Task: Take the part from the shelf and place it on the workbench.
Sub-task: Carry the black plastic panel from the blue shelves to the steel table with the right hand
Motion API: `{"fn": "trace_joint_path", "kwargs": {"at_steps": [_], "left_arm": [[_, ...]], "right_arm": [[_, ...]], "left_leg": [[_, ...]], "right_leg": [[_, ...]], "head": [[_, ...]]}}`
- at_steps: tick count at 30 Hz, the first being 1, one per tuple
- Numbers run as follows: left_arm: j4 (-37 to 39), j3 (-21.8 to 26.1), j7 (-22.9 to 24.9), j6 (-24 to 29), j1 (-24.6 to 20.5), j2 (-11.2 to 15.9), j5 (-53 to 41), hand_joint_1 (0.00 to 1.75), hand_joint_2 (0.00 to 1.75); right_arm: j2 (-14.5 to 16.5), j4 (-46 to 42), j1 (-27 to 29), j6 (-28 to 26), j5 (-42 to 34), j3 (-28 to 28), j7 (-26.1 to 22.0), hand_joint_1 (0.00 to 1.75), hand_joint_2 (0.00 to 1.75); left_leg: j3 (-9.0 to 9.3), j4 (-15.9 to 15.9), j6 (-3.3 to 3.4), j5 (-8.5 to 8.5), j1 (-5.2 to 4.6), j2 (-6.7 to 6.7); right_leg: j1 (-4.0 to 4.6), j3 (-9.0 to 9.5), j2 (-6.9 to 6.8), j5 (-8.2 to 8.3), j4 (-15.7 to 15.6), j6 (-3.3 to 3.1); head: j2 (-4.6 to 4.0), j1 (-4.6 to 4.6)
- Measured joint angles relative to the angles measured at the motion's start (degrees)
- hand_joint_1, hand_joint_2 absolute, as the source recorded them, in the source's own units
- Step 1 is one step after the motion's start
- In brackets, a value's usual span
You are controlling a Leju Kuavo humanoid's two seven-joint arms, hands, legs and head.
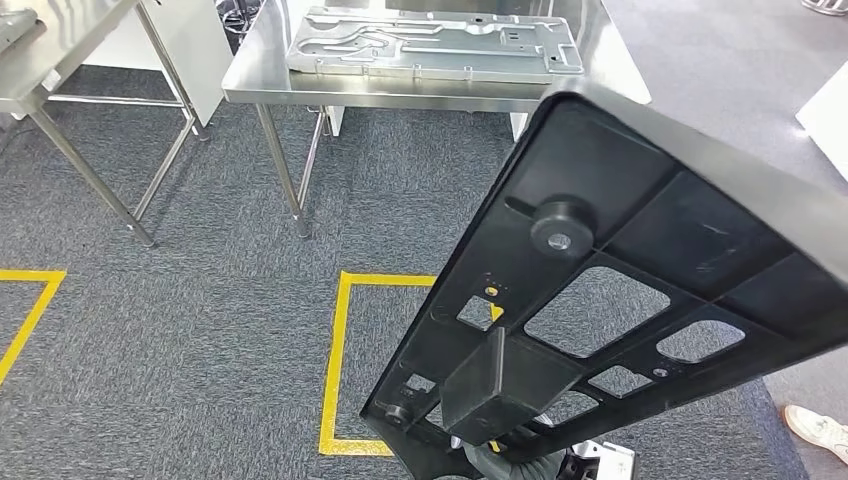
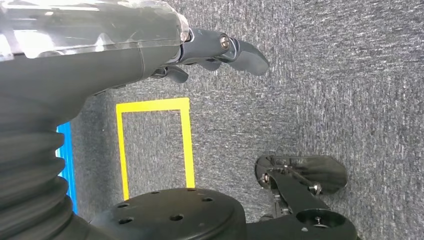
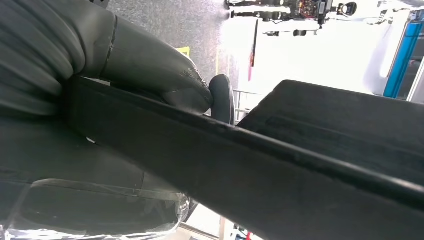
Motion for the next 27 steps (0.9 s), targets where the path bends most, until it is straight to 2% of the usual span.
{"fn": "trace_joint_path", "kwargs": {"at_steps": [1, 2, 3, 5, 7, 9, 10, 12, 14, 15, 16, 17, 19, 20, 21, 24, 25, 27], "left_arm": [[0.00, 0.00, -0.19, -0.03, -0.01, -0.01, -0.02, 0.00, 1.75], [0.00, 0.00, -0.44, -0.05, -0.01, -0.02, -0.02, 0.00, 1.75], [0.00, 0.00, -0.74, -0.06, 0.00, -0.03, -0.01, 0.00, 1.75], [0.00, 0.01, -1.47, -0.05, 0.03, -0.05, 0.08, 0.00, 1.75], [0.00, 0.02, -2.19, -0.11, 0.04, -0.08, 0.13, 0.00, 1.75], [0.00, 0.03, -2.71, -0.44, -0.01, -0.10, 0.13, 0.00, 1.75], [0.00, 0.04, -2.88, -0.68, -0.04, -0.11, 0.16, 0.00, 1.75], [0.00, 0.07, -3.07, -1.13, -0.03, -0.11, 0.25, 0.00, 1.75], [0.00, 0.11, -3.28, -1.33, -0.08, -0.11, 0.30, 0.00, 1.75], [0.00, 0.14, -3.37, -1.39, -0.14, -0.11, 0.31, 0.00, 1.75], [0.00, 0.15, -3.43, -1.49, -0.22, -0.11, 0.32, 0.00, 1.75], [0.00, 0.15, -3.42, -1.63, -0.27, -0.11, 0.37, 0.00, 1.75], [0.00, 0.20, -3.27, -2.26, -0.15, -0.11, 0.73, 0.00, 1.75], [0.00, 0.27, -3.14, -2.68, -0.09, -0.11, 1.02, 0.00, 1.75], [0.00, 0.37, -3.00, -3.13, -0.02, -0.11, 1.28, 0.00, 1.75], [0.00, 0.69, -2.67, -4.27, 0.19, -0.10, 1.80, 0.00, 1.75], [0.00, 0.81, -2.59, -4.68, 0.22, -0.09, 1.92, 0.00, 1.75], [0.00, 1.06, -2.41, -5.38, 0.22, -0.08, 2.00, 0.00, 1.75]], "right_arm": [[-0.01, 0.13, 0.00, 0.06, 0.00, -0.03, -0.03, 1.75, 1.75], [-0.03, 0.21, -0.02, 0.18, -0.01, -0.06, -0.07, 1.75, 1.75], [-0.06, 0.26, -0.09, 0.33, -0.04, -0.10, -0.11, 1.75, 1.75], [-0.12, 0.28, -0.43, 0.70, -0.13, -0.15, -0.17, 1.75, 1.75], [-0.14, 0.29, -0.83, 0.82, -0.19, -0.22, -0.19, 1.75, 1.75], [-0.11, 0.27, -1.21, 0.77, -0.16, -0.31, -0.12, 1.75, 1.75], [-0.09, 0.25, -1.47, 0.75, -0.14, -0.34, -0.06, 1.75, 1.75], [-0.03, 0.21, -1.95, 0.75, -0.09, -0.36, 0.02, 1.75, 1.75], [0.00, 0.23, -2.16, 0.75, -0.07, -0.36, 0.08, 1.75, 1.75], [0.00, 0.25, -2.17, 0.75, -0.04, -0.36, 0.10, 1.75, 1.75], [0.00, 0.26, -2.17, 0.75, -0.01, -0.36, 0.13, 1.75, 1.75], [0.00, 0.27, -2.17, 0.76, 0.03, -0.36, 0.14, 1.75, 1.75], [0.00, 0.27, -2.20, 0.81, 0.06, -0.36, 0.14, 1.75, 1.75], [0.00, 0.27, -2.25, 0.86, 0.07, -0.36, 0.14, 1.75, 1.75], [0.00, 0.27, -2.33, 0.92, 0.07, -0.34, 0.15, 1.75, 1.75], [-0.01, 0.28, -2.53, 1.05, 0.09, -0.30, 0.16, 1.75, 1.75], [-0.03, 0.28, -2.57, 1.08, 0.07, -0.30, 0.11, 1.75, 1.75], [-0.09, 0.32, -2.68, 1.07, 0.01, -0.29, -0.09, 1.75, 1.75]], "left_leg": [[0.07, 0.01, 0.00, -0.03, -0.02, 0.02], [0.21, 0.01, -0.04, -0.09, -0.03, 0.05], [0.38, 0.01, -0.12, -0.18, -0.05, 0.05], [0.47, 0.11, -0.56, -0.43, -0.29, 0.08], [0.34, 0.15, -1.13, -0.56, -0.42, 0.19], [0.34, 0.30, -1.73, -0.79, -0.33, 0.21], [0.04, 1.14, -2.03, -1.42, -0.29, 0.14], [-2.27, 6.24, -2.53, -4.35, -0.14, -0.09], [-6.05, 13.95, -2.94, -7.60, -0.02, -0.13], [-7.27, 16.32, -3.10, -8.03, 0.03, -0.13], [-7.49, 16.55, -3.19, -7.32, 0.10, -0.13], [-6.63, 14.53, -3.20, -5.60, 0.20, -0.13], [-3.26, 6.91, -2.96, -1.53, 0.35, -0.15], [-1.90, 3.70, -2.70, -0.38, 0.34, -0.17], [-1.20, 1.75, -2.41, 0.13, 0.29, -0.21], [-1.22, 0.81, -1.34, 0.22, 0.21, -0.31], [-1.19, 0.66, -0.96, 0.38, 0.27, -0.33], [-1.12, 0.38, -0.34, 0.64, 0.41, -0.28]], "right_leg": [[-0.03, 0.14, -0.01, 0.94, -0.37, -0.03], [-0.03, 1.39, -0.06, 2.81, -3.00, -0.16], [0.00, 3.34, -0.16, 4.96, -6.99, -0.39], [0.30, 6.65, -0.34, 7.31, -13.89, -1.01], [0.66, 7.37, -0.29, 7.22, -15.82, -1.58], [0.52, 7.38, -0.16, 7.34, -16.17, -2.18], [0.37, 7.52, -0.16, 7.44, -16.42, -2.52], [0.13, 7.75, -0.21, 7.56, -16.78, -3.03], [0.13, 7.75, -0.21, 7.51, -16.75, -3.24], [0.13, 7.79, -0.20, 7.47, -16.73, -3.26], [0.13, 7.85, -0.15, 7.43, -16.70, -3.26], [0.12, 7.97, -0.06, 7.37, -16.66, -3.20], [0.19, 8.14, 0.18, 7.13, -16.44, -2.89], [0.30, 8.04, 0.31, 7.04, -16.23, -2.62], [0.39, 7.84, 0.39, 7.01, -16.06, -2.31], [0.43, 7.41, 0.40, 7.11, -15.89, -1.32], [0.35, 7.22, 0.38, 6.66, -15.36, -1.01], [0.13, 5.38, 0.35, 3.94, -11.12, -0.46]], "head": [[0.00, 0.00], [0.00, 0.00], [0.00, 0.00], [0.00, -0.01], [0.00, -0.01], [0.00, -0.01], [0.00, -0.01], [0.00, -0.01], [0.00, -0.02], [0.00, -0.01], [0.00, -0.02], [0.00, -0.02], [0.00, -0.01], [0.00, -0.01], [0.00, 0.00], [0.00, 0.00], [0.00, 0.00], [0.00, 0.00]]}}
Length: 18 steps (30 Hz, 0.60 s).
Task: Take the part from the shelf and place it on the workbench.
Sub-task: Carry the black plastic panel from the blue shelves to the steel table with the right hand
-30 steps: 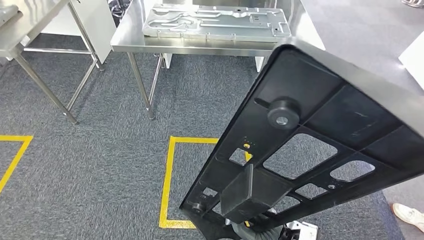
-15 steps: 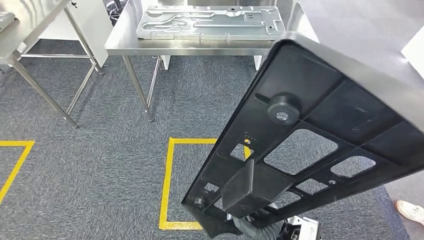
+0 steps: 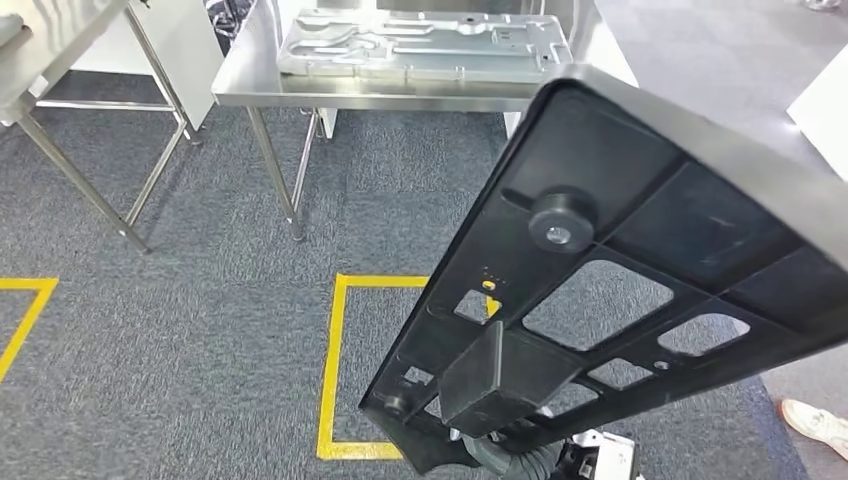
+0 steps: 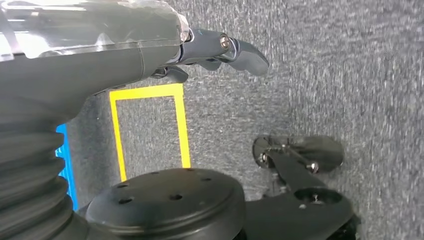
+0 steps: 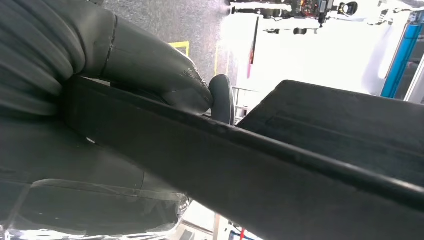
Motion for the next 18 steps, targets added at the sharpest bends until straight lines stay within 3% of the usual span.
{"fn": "trace_joint_path", "kwargs": {"at_steps": [2, 3, 4, 5, 8, 10, 14, 16, 18], "left_arm": [[0.00, 0.08, 0.18, -0.43, 0.06, 0.01, -0.10, 0.00, 1.75], [0.00, 0.08, 0.24, -0.62, 0.11, 0.01, -0.21, 0.00, 1.75], [0.00, 0.08, 0.25, -0.78, 0.13, 0.02, -0.33, 0.00, 1.75], [0.00, 0.08, 0.21, -0.92, 0.14, 0.02, -0.43, 0.00, 1.75], [0.00, 0.09, -0.13, -1.09, 0.12, 0.01, -0.52, 0.00, 1.75], [0.00, 0.10, -0.40, -1.17, 0.09, 0.00, -0.49, 0.00, 1.75], [0.00, 0.15, -0.74, -1.45, -0.04, -0.03, -0.18, 0.00, 1.75], [0.00, 0.24, -0.81, -1.48, -0.06, -0.04, 0.00, 0.00, 1.75], [0.00, 0.37, -0.85, -1.53, 0.00, -0.05, 0.18, 0.00, 1.75]], "right_arm": [[-0.03, 0.04, 0.01, -0.12, 0.03, 0.00, -0.14, 1.75, 1.75], [-0.03, 0.06, 0.10, -0.20, 0.10, 0.01, -0.15, 1.75, 1.75], [-0.03, 0.06, 0.20, -0.27, 0.20, 0.01, -0.13, 1.75, 1.75], [-0.03, 0.04, 0.29, -0.31, 0.31, 0.02, -0.10, 1.75, 1.75], [-0.02, -0.27, 0.42, -0.32, 0.59, 0.04, -0.02, 1.75, 1.75], [-0.03, -0.62, 0.48, -0.30, 0.69, 0.05, 0.01, 1.75, 1.75], [-0.03, -0.79, 0.27, -0.08, 0.66, -0.02, 0.00, 1.75, 1.75], [-0.02, -0.77, -0.06, -0.02, 0.62, -0.04, -0.02, 1.75, 1.75], [-0.01, -0.74, -0.16, -0.01, 0.60, -0.06, -0.03, 1.75, 1.75]], "left_leg": [[-0.08, 0.01, 0.22, 0.01, -0.11, 0.04], [-0.10, 0.02, 0.25, 0.00, -0.16, 0.04], [-0.09, 0.04, 0.26, -0.02, -0.18, 0.04], [-0.04, 0.06, 0.25, -0.04, -0.20, 0.02], [0.12, 0.21, -0.07, -0.26, -0.33, -0.03], [0.00, 0.29, -0.62, -0.41, -0.52, 0.00], [-0.32, 1.44, -1.86, -1.43, -0.54, 0.06], [-2.87, 7.05, -2.30, -4.44, -0.37, 0.00], [-6.67, 14.59, -2.60, -7.46, -0.27, -0.01]], "right_leg": [[-0.14, -3.48, -0.02, -3.51, 7.45, 0.37], [-0.17, -4.81, -0.02, -4.32, 10.25, 0.47], [-0.18, -5.27, -0.03, -4.07, 11.16, 0.49], [-0.18, -4.65, -0.03, -2.82, 9.88, 0.42], [-0.03, 0.63, -0.09, 2.29, -0.84, -0.20], [0.26, 2.18, -0.09, 2.93, -4.39, -0.79], [0.09, 2.56, 0.00, 2.93, -5.24, -2.02], [-0.07, 2.86, -0.11, 2.93, -5.52, -2.54], [-0.03, 2.95, -0.15, 2.81, -5.49, -2.80]], "head": [[0.00, 0.00], [0.00, 0.00], [0.00, 0.00], [0.00, 0.00], [0.00, 0.00], [0.00, 0.00], [0.00, -0.01], [0.00, -0.01], [0.00, -0.02]]}}
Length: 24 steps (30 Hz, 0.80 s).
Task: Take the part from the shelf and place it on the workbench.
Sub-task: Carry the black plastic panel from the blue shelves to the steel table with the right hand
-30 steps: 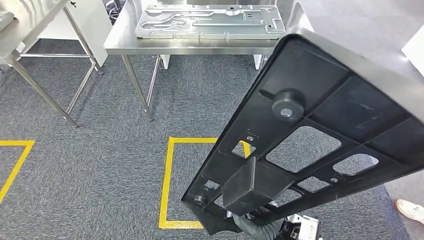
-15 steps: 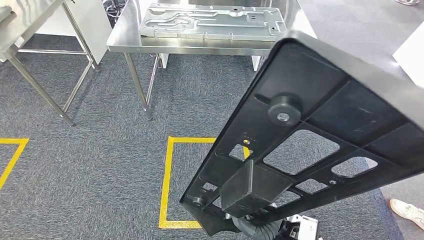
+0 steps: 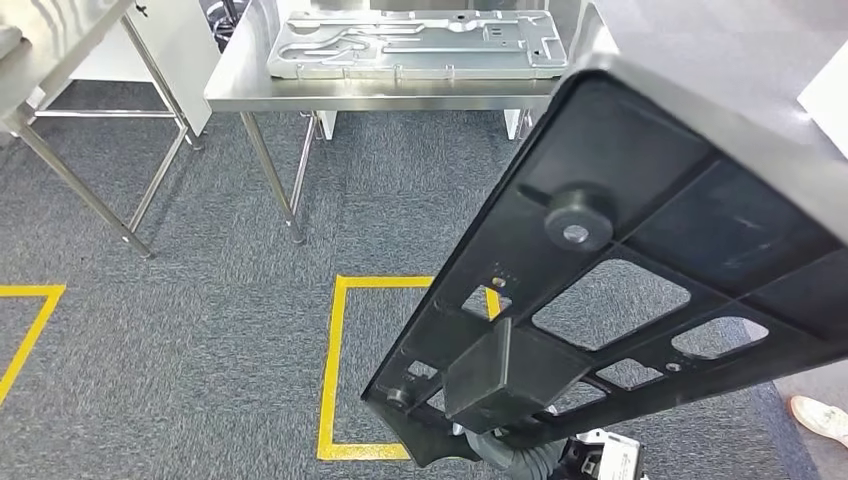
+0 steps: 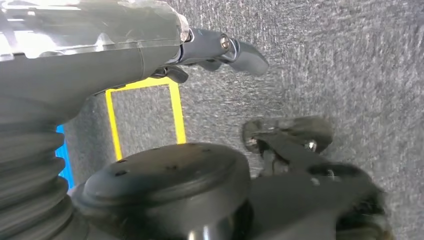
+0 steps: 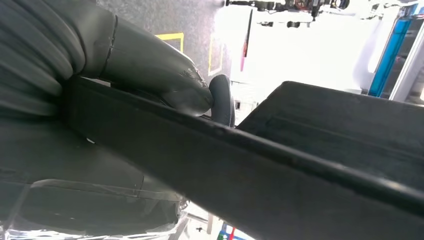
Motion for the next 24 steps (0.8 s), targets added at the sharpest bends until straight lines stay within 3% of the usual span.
{"fn": "trace_joint_path", "kwargs": {"at_steps": [1, 2, 4, 6, 7, 11, 13, 15, 16, 17, 18, 20, 21, 22, 24], "left_arm": [[0.00, 0.05, -0.01, -0.06, 0.01, -0.01, 0.08, 0.00, 1.75], [0.00, 0.09, -0.01, -0.13, -0.01, -0.01, 0.15, 0.00, 1.75], [0.00, 0.13, 0.08, -0.25, 0.03, -0.02, 0.20, 0.00, 1.75], [0.00, 0.15, 0.14, -0.34, 0.10, -0.10, 0.24, 0.00, 1.75], [0.00, 0.16, 0.12, -0.38, 0.12, -0.16, 0.25, 0.00, 1.75], [0.00, 0.17, 0.03, -0.43, 0.17, -0.41, 0.26, 0.00, 1.75], [0.00, 0.19, -0.07, -0.47, 0.07, -0.48, 0.27, 0.00, 1.75], [0.00, 0.19, -0.26, -0.60, 0.07, -0.55, 0.29, 0.00, 1.75], [0.00, 0.19, -0.36, -0.67, 0.11, -0.59, 0.32, 0.00, 1.75], [0.00, 0.19, -0.45, -0.70, 0.14, -0.62, 0.37, 0.00, 1.75], [0.00, 0.19, -0.52, -0.72, 0.15, -0.66, 0.41, 0.00, 1.75], [0.00, 0.19, -0.62, -0.74, 0.11, -0.79, 0.46, 0.00, 1.75], [0.00, 0.19, -0.66, -0.75, 0.08, -0.86, 0.46, 0.00, 1.75], [0.00, 0.19, -0.67, -0.76, 0.07, -0.94, 0.47, 0.00, 1.75], [0.00, 0.20, -0.67, -0.77, 0.05, -1.03, 0.48, 0.00, 1.75]], "right_arm": [[0.00, 0.02, 0.04, 0.01, 0.00, -0.01, 0.00, 1.75, 1.75], [0.01, 0.03, 0.08, 0.02, 0.00, -0.01, 0.00, 1.75, 1.75], [0.01, 0.03, 0.12, 0.05, 0.00, -0.01, 0.00, 1.75, 1.75], [-0.01, 0.02, 0.13, 0.08, 0.00, -0.02, -0.02, 1.75, 1.75], [-0.01, 0.01, 0.12, 0.11, 0.00, -0.03, -0.03, 1.75, 1.75], [-0.02, -0.05, 0.04, 0.32, -0.02, -0.10, -0.05, 1.75, 1.75], [-0.02, -0.12, -0.01, 0.38, -0.05, -0.16, -0.07, 1.75, 1.75], [-0.05, -0.11, 0.01, 0.57, -0.08, -0.21, -0.09, 1.75, 1.75], [-0.09, -0.07, 0.04, 0.70, -0.09, -0.21, -0.09, 1.75, 1.75], [-0.14, -0.03, 0.04, 0.83, -0.09, -0.21, -0.09, 1.75, 1.75], [-0.19, 0.00, 0.02, 0.91, -0.09, -0.22, -0.09, 1.75, 1.75], [-0.30, 0.01, -0.08, 0.94, -0.09, -0.23, -0.09, 1.75, 1.75], [-0.32, 0.01, -0.15, 0.94, -0.09, -0.24, -0.09, 1.75, 1.75], [-0.34, 0.00, -0.21, 0.94, -0.09, -0.25, -0.10, 1.75, 1.75], [-0.36, -0.01, -0.25, 0.94, -0.09, -0.27, -0.11, 1.75, 1.75]], "left_leg": [[-1.05, 1.90, -0.08, -0.20, 0.02, 0.00], [-1.07, 1.65, -0.10, 0.74, 0.05, 0.00], [1.80, -4.79, 0.10, 4.94, 0.16, 0.01], [4.87, -11.53, 0.54, 7.46, 0.08, -0.04], [5.52, -13.11, 0.82, 7.66, 0.02, -0.08], [5.93, -14.11, 2.22, 7.55, 0.03, -0.25], [6.20, -14.44, 2.75, 7.61, 0.15, -0.22], [6.26, -14.44, 3.04, 7.46, 0.07, -0.18], [6.34, -14.43, 3.09, 7.37, 0.03, -0.18], [6.48, -14.43, 3.11, 7.26, 0.02, -0.21], [6.72, -14.43, 3.07, 7.13, 0.01, -0.27], [7.27, -14.41, 2.83, 6.73, -0.09, -0.38], [7.42, -14.37, 2.62, 6.52, -0.19, -0.42], [7.49, -14.36, 2.35, 6.34, -0.28, -0.43], [7.53, -14.49, 1.74, 6.13, -0.32, -0.40]], "right_leg": [[0.01, 0.07, 0.02, -0.08, 0.02, -0.01], [0.02, 0.19, 0.07, -0.18, 0.05, 0.03], [0.00, 0.62, 0.24, -0.53, 0.14, 0.29], [0.22, 0.80, 0.37, -0.93, 0.42, 0.81], [0.33, 0.73, 0.39, -1.04, 0.52, 1.12], [0.17, 0.43, 0.29, -1.78, 1.35, 2.45], [-0.02, -1.83, 0.23, -4.38, 6.13, 2.99], [-0.11, -6.10, 0.23, -7.37, 13.88, 3.29], [-0.14, -7.68, 0.22, -7.71, 16.42, 3.35], [-0.14, -8.30, 0.22, -6.90, 16.89, 3.33], [-0.13, -7.73, 0.22, -5.06, 15.03, 3.20], [0.02, -4.44, 0.18, -0.70, 7.36, 2.62], [0.17, -2.98, 0.15, 0.55, 4.00, 2.30], [0.34, -2.08, 0.14, 1.06, 1.86, 2.01], [0.58, -1.80, 0.20, 0.80, 0.84, 1.54]], "head": [[0.00, 0.00], [0.00, -0.01], [0.00, 0.00], [0.00, 0.00], [0.00, 0.01], [0.00, 0.01], [0.00, 0.02], [0.00, 0.02], [0.00, 0.02], [0.00, 0.02], [0.00, 0.02], [0.00, 0.02], [0.00, 0.02], [0.00, 0.02], [0.00, 0.01]]}}
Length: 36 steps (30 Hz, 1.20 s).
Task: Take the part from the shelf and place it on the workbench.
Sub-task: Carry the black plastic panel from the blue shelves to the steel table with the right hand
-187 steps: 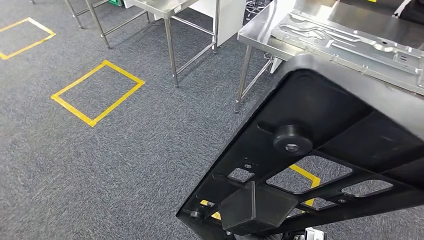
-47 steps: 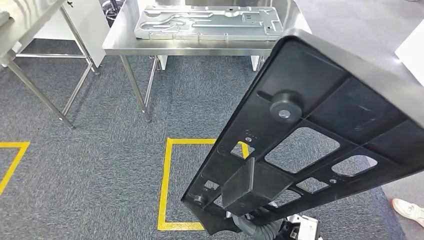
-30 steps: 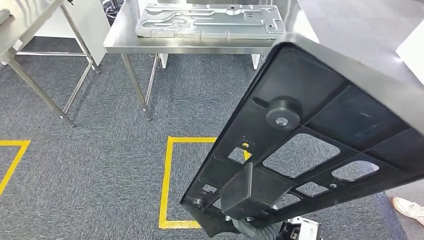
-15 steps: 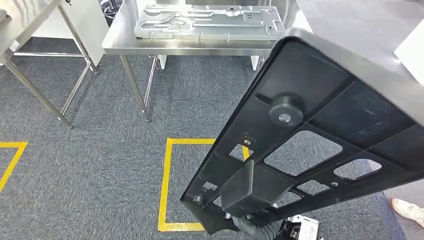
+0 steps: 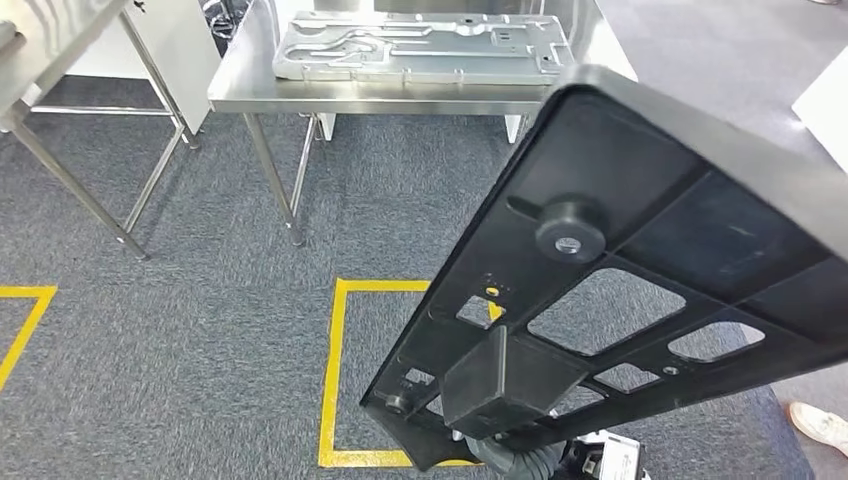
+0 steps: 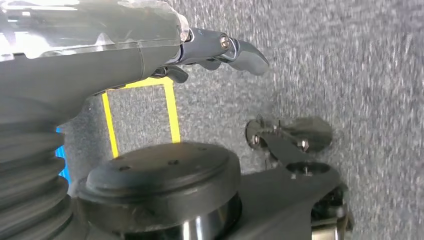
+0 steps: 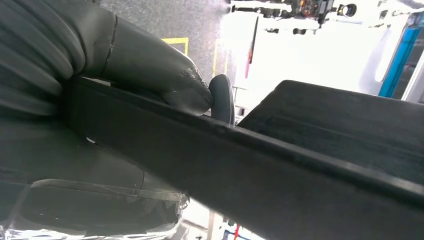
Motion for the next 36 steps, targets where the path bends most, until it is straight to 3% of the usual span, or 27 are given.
{"fn": "trace_joint_path", "kwargs": {"at_steps": [3, 6, 7, 8, 9, 11, 13, 18, 19, 21, 22, 23, 24, 26, 28, 30, 33, 34, 36], "left_arm": [[0.00, 0.02, -0.01, -0.02, -0.09, -0.02, 0.01, 0.00, 1.75], [0.00, 0.03, -0.07, -0.02, -0.07, -0.02, 0.05, 0.00, 1.75], [0.00, 0.04, -0.12, -0.02, -0.09, -0.02, 0.09, 0.00, 1.75], [0.00, 0.06, -0.16, -0.02, -0.14, -0.02, 0.14, 0.00, 1.75], [0.00, 0.08, -0.19, -0.02, -0.20, -0.01, 0.18, 0.00, 1.75], [0.00, 0.08, -0.15, -0.02, -0.12, 0.00, 0.18, 0.00, 1.75], [0.00, 0.08, -0.13, -0.02, 0.01, 0.00, 0.18, 0.00, 1.75], [0.00, 0.06, -0.08, 0.04, 0.10, 0.00, 0.18, 0.00, 1.75], [0.00, 0.06, -0.07, 0.07, 0.05, 0.00, 0.18, 0.00, 1.75], [0.00, 0.06, -0.07, 0.11, 0.00, 0.00, 0.18, 0.00, 1.75], [0.00, 0.06, -0.07, 0.11, 0.03, 0.00, 0.18, 0.00, 1.75], [0.00, 0.06, -0.07, 0.11, 0.08, 0.00, 0.18, 0.00, 1.75], [0.00, 0.06, -0.07, 0.11, 0.12, 0.00, 0.18, 0.00, 1.75], [0.00, 0.06, -0.06, 0.11, 0.14, -0.01, 0.18, 0.00, 1.75], [0.00, 0.06, -0.05, 0.11, 0.07, -0.02, 0.19, 0.00, 1.75], [0.00, 0.06, -0.04, 0.09, 0.03, -0.02, 0.26, 0.00, 1.75], [0.00, 0.06, -0.10, 0.02, -0.11, -0.02, 0.45, 0.00, 1.75], [0.00, 0.06, -0.16, 0.01, -0.17, -0.02, 0.48, 0.00, 1.75], [0.00, 0.06, -0.25, 0.01, -0.14, -0.02, 0.54, 0.00, 1.75]], "right_arm": [[-0.01, -0.01, -0.03, 0.00, -0.01, -0.01, 0.00, 1.75, 1.75], [-0.01, 0.01, -0.06, 0.00, -0.01, -0.02, 0.00, 1.75, 1.75], [-0.01, 0.02, -0.05, 0.00, -0.01, -0.02, 0.00, 1.75, 1.75], [-0.01, 0.02, -0.04, 0.00, 0.01, -0.03, 0.00, 1.75, 1.75], [-0.01, 0.02, -0.03, 0.00, 0.03, -0.03, 0.00, 1.75, 1.75], [-0.01, 0.02, -0.03, 0.00, 0.15, -0.03, -0.01, 1.75, 1.75], [-0.01, 0.02, -0.04, 0.00, 0.30, -0.03, -0.04, 1.75, 1.75], [-0.01, -0.10, 0.03, 0.00, 0.56, -0.02, -0.16, 1.75, 1.75], [-0.01, -0.15, 0.04, 0.00, 0.58, -0.03, -0.22, 1.75, 1.75], [-0.01, -0.17, 0.15, 0.00, 0.60, -0.04, -0.33, 1.75, 1.75], [-0.01, -0.16, 0.23, 0.00, 0.61, -0.05, -0.37, 1.75, 1.75], [-0.01, -0.16, 0.31, 0.00, 0.61, -0.05, -0.37, 1.75, 1.75], [-0.01, -0.15, 0.34, 0.00, 0.61, -0.05, -0.38, 1.75, 1.75], [-0.01, -0.16, 0.34, 0.00, 0.61, -0.05, -0.40, 1.75, 1.75], [-0.01, -0.19, 0.31, 0.00, 0.62, -0.05, -0.46, 1.75, 1.75], [-0.01, -0.21, 0.32, 0.02, 0.64, -0.05, -0.52, 1.75, 1.75], [0.02, -0.23, 0.27, 0.11, 0.67, -0.07, -0.55, 1.75, 1.75], [0.05, -0.24, 0.20, 0.13, 0.68, -0.07, -0.55, 1.75, 1.75], [0.09, -0.21, 0.09, 0.15, 0.68, -0.07, -0.55, 1.75, 1.75]], "left_leg": [[-0.57, 2.11, -0.85, -1.57, 0.04, 0.09], [-5.94, 12.73, -1.41, -6.32, 0.22, 0.07], [-7.66, 15.58, -1.56, -6.98, 0.27, 0.08], [-8.46, 16.49, -1.65, -6.47, 0.34, 0.09], [-8.15, 15.17, -1.69, -4.83, 0.41, 0.10], [-5.04, 7.82, -1.53, -0.26, 0.55, 0.09], [-2.60, 2.10, -1.07, 1.70, 0.49, 0.05], [-1.89, 0.54, 0.56, 1.43, 0.45, -0.12], [-1.63, 0.33, 0.85, 1.41, 0.54, -0.09], [-1.33, 0.28, 1.24, 1.12, 0.49, -0.03], [-1.18, 0.29, 1.34, 0.94, 0.45, -0.02], [-0.97, 0.31, 1.36, 0.74, 0.43, -0.05], [-0.65, 0.32, 1.31, 0.49, 0.42, -0.10], [0.20, 0.28, 1.06, -0.14, 0.42, -0.22], [0.75, 0.22, 0.56, -0.78, 0.25, -0.27], [0.96, 0.03, -0.03, -1.15, 0.13, -0.24], [1.21, 0.84, -0.92, -2.17, 0.06, -0.09], [0.37, 2.93, -1.17, -3.26, 0.06, -0.06], [-3.63, 10.44, -1.43, -6.35, 0.18, -0.05]], "right_leg": [[-0.49, 0.86, -0.02, 0.05, -0.92, -0.92], [-0.55, 1.50, -0.17, -0.27, -1.17, -1.53], [-0.53, 1.60, -0.16, -0.45, -1.10, -1.57], [-0.52, 1.76, -0.13, -0.66, -1.03, -1.54], [-0.52, 2.02, -0.07, -0.92, -0.95, -1.47], [-0.53, 2.67, 0.08, -1.56, -0.74, -1.16], [-0.36, 2.82, 0.20, -2.04, -0.40, -0.61], [-0.43, 2.25, 0.12, -3.26, 1.06, 0.98], [-0.52, 1.16, 0.09, -4.45, 3.38, 1.25], [-0.67, -3.07, 0.05, -7.57, 11.07, 1.62], [-0.72, -5.25, 0.04, -8.46, 14.57, 1.73], [-0.74, -6.66, 0.04, -8.28, 16.36, 1.77], [-0.75, -6.88, 0.03, -6.84, 15.75, 1.72], [-0.69, -4.22, -0.01, -1.95, 8.58, 1.31], [-0.37, -1.33, -0.06, 0.61, 1.98, 0.75], [-0.04, -0.63, 0.02, 0.26, 0.52, 0.23], [-0.42, 0.23, 0.13, 0.01, -0.37, -0.74], [-0.60, 0.71, 0.05, -0.10, -0.71, -1.04], [-0.62, 1.43, -0.11, -0.59, -0.92, -1.48]], "head": [[0.00, -0.01], [0.00, -0.01], [0.00, -0.01], [0.00, -0.01], [0.00, -0.01], [0.00, -0.01], [0.00, 0.01], [0.00, 0.01], [0.00, 0.01], [0.00, 0.01], [0.00, 0.01], [0.00, 0.01], [0.00, 0.01], [0.00, 0.01], [0.00, 0.00], [0.00, 0.00], [0.00, -0.01], [0.00, -0.01], [0.00, -0.02]]}}
